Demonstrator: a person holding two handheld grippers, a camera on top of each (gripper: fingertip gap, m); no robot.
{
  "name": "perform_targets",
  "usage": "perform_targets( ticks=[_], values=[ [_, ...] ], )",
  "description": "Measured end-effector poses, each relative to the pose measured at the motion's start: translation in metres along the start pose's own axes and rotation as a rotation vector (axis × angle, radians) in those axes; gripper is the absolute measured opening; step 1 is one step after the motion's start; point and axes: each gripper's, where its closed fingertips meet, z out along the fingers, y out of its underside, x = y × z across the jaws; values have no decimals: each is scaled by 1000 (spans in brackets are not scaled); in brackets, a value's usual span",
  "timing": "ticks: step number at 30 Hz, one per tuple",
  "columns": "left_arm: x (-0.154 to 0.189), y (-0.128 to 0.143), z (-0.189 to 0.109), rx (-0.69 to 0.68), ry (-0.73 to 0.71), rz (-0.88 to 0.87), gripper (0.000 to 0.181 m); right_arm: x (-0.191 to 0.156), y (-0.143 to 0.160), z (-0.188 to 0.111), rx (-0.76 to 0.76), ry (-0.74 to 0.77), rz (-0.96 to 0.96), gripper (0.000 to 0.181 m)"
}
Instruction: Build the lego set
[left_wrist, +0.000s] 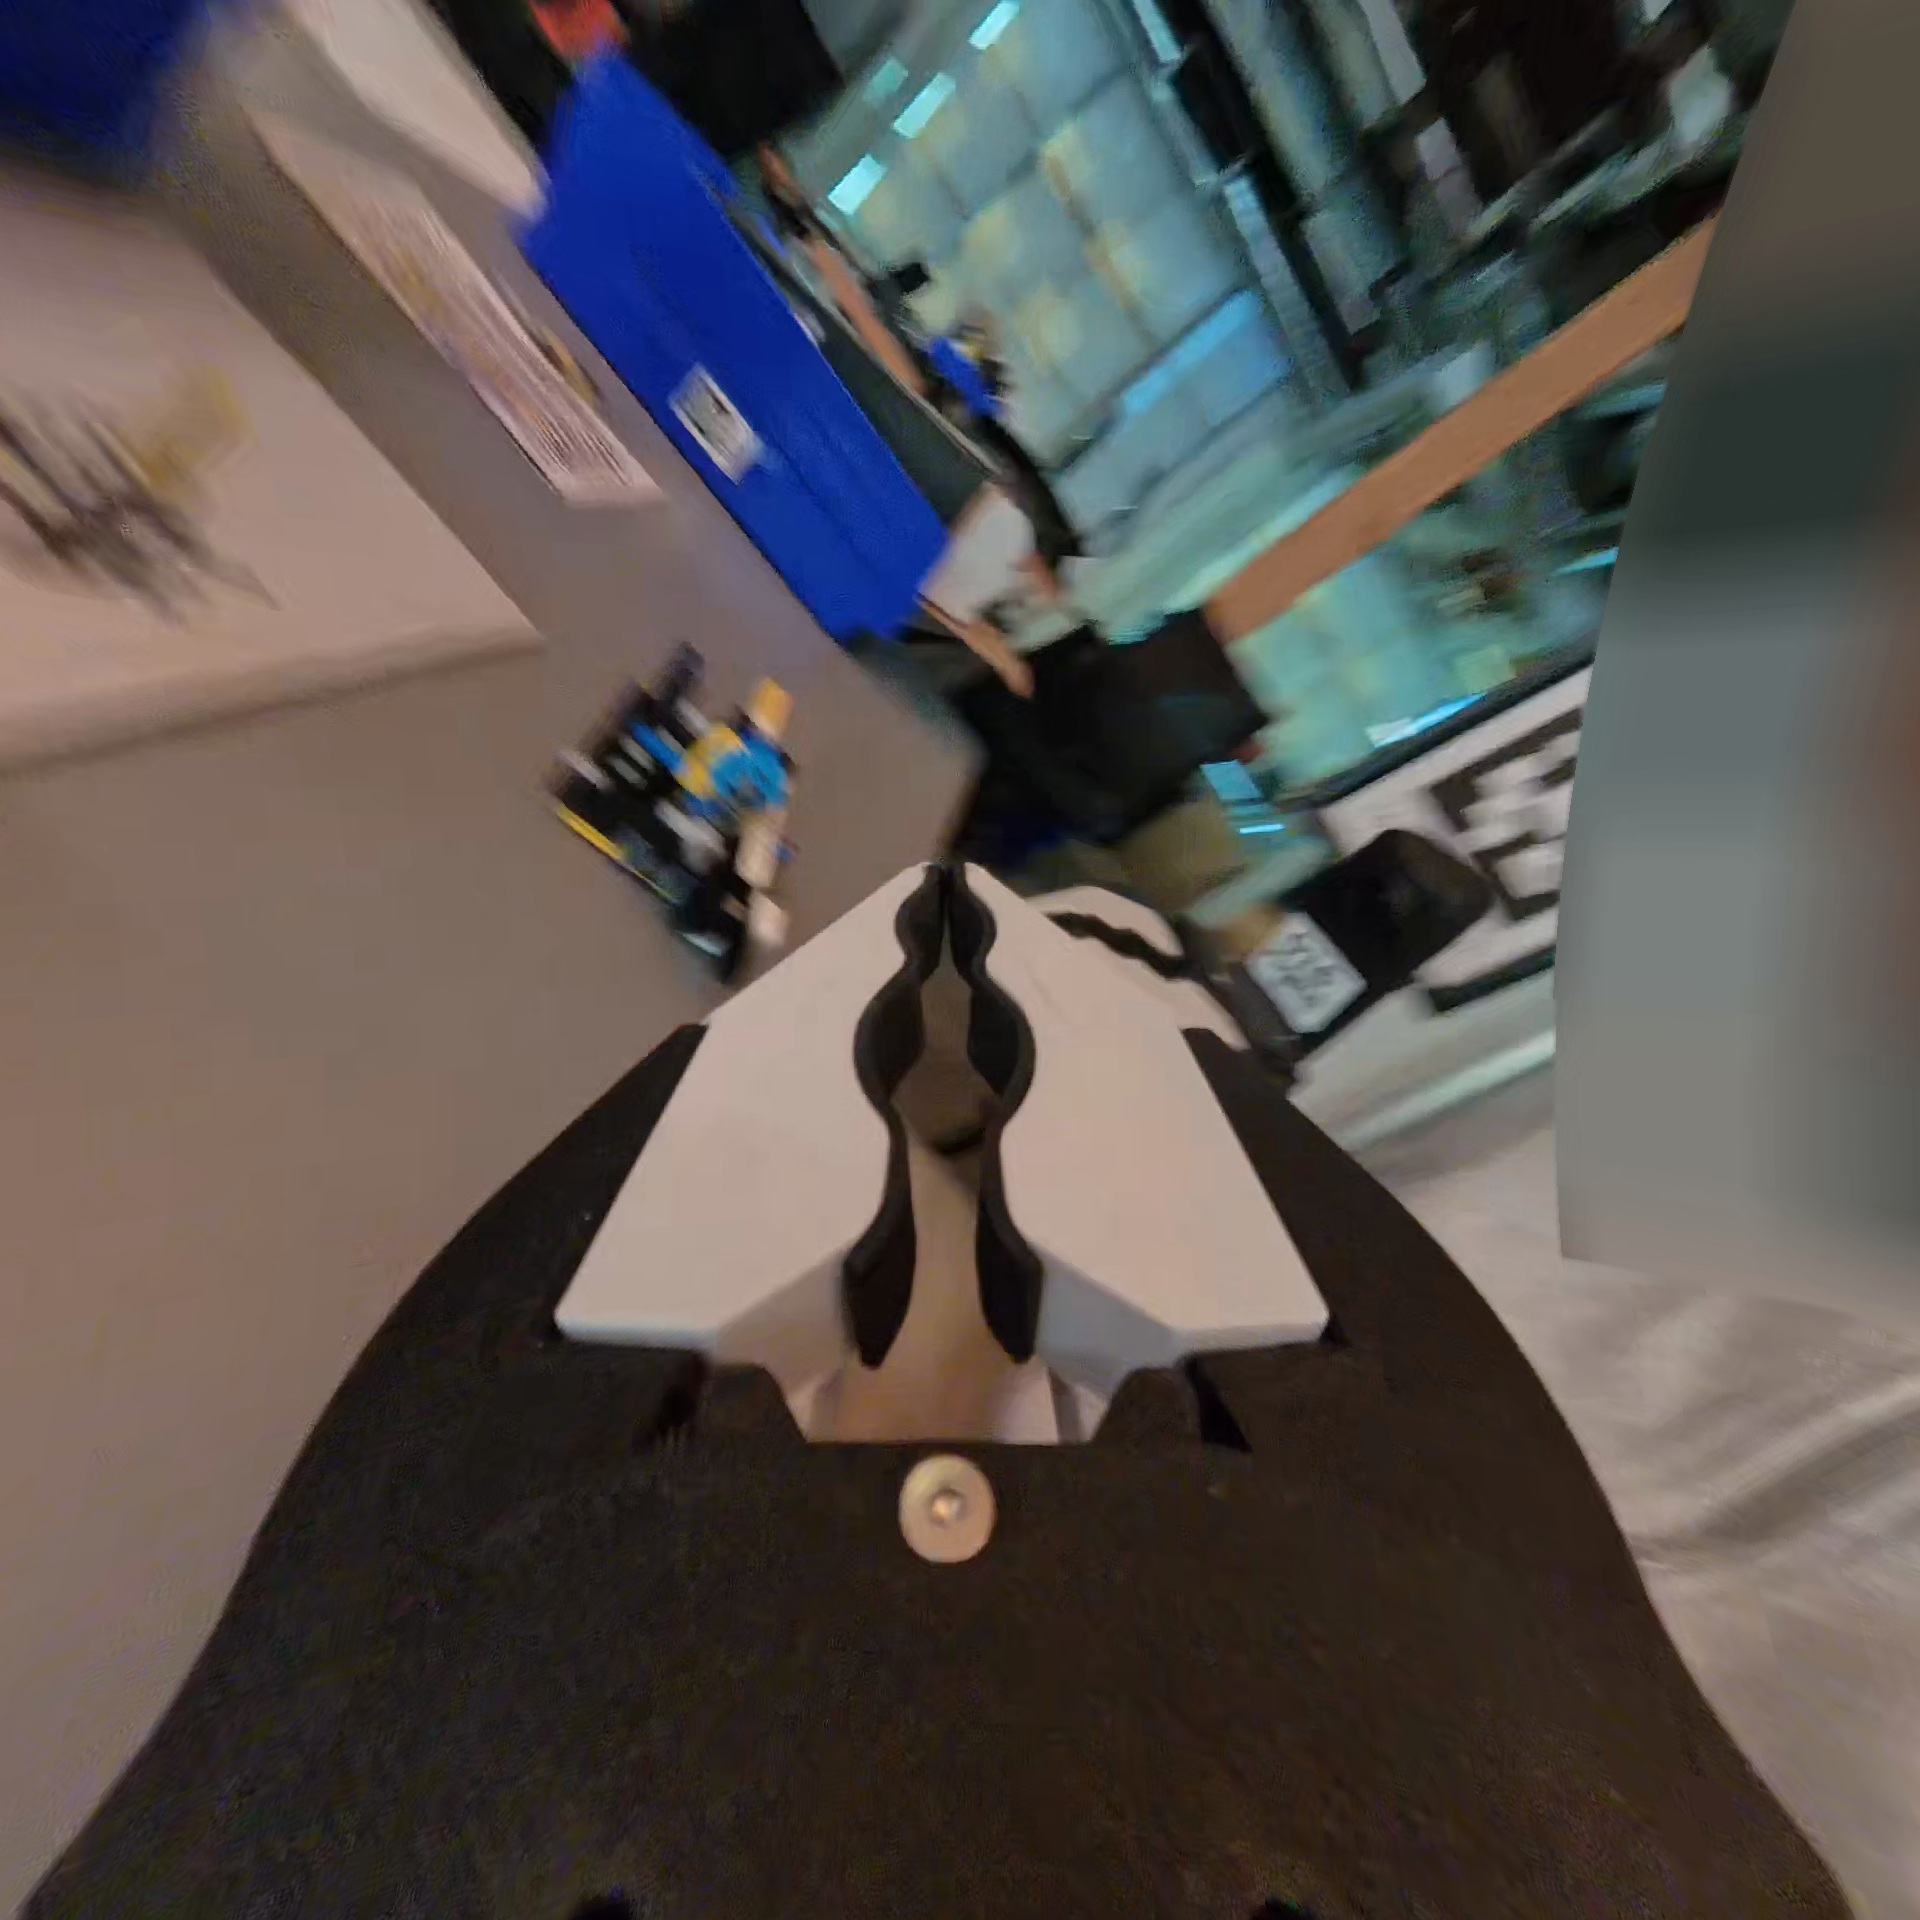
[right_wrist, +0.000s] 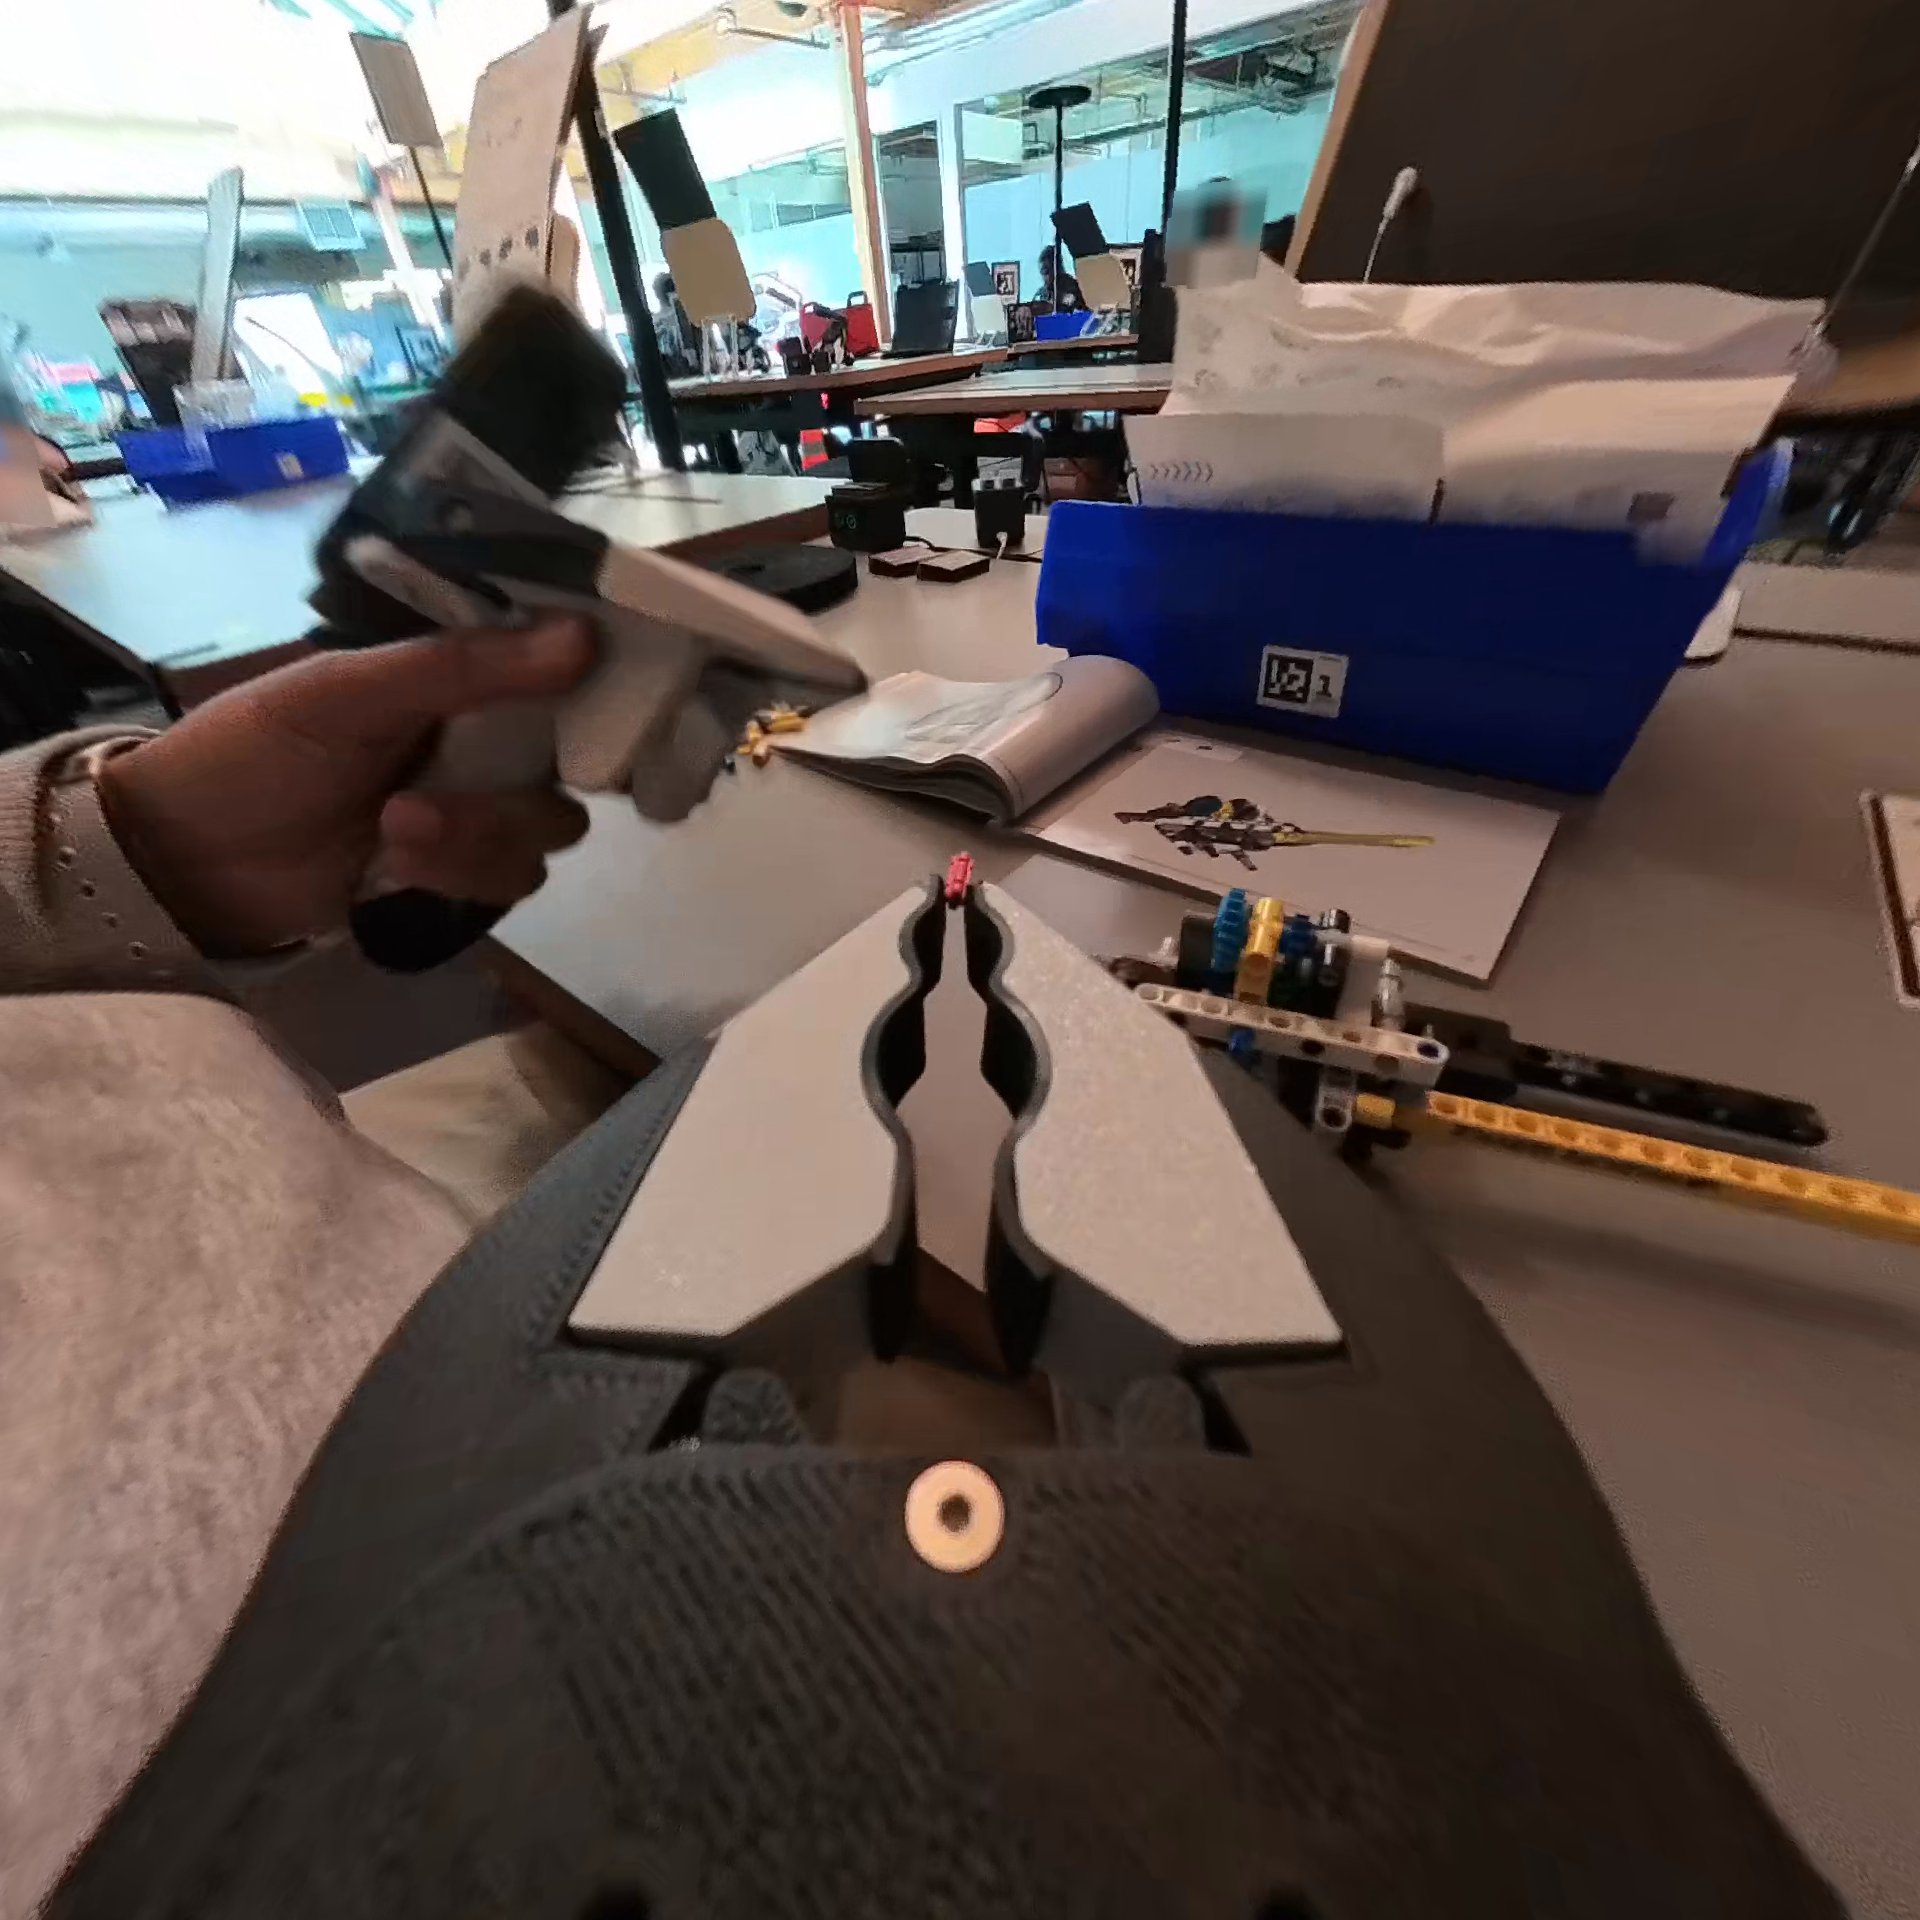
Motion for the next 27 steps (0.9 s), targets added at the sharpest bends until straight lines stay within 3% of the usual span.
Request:
perform_targets(
  ticks=[4,6,7,8,13,18,20,22,27],
  values=[
    [9,-67,-34,106,-393,630,16,7,0,0,-7,11,48,2],
    [21,-102,-51,230,-543,834,33,8,1,-1,-12,20,42,2],
    [30,-109,-54,249,-549,918,8,8,0,-1,-13,25,40,2],
    [37,-108,-52,229,-511,967,0,10,0,-2,-12,30,41,2],
    [43,-110,-39,219,-425,907,0,17,-2,-6,0,48,85,1],
    [48,-128,-40,409,-591,1082,0,23,1,-6,-14,61,130,2],
    [48,-130,-38,445,-578,964,0,24,3,-6,-25,63,134,2],
    [33,-131,-36,401,-616,793,0,24,4,-5,-32,63,131,2],
    [8,-111,-13,221,-579,754,0,21,9,-5,-51,66,120,2]
  ],
)
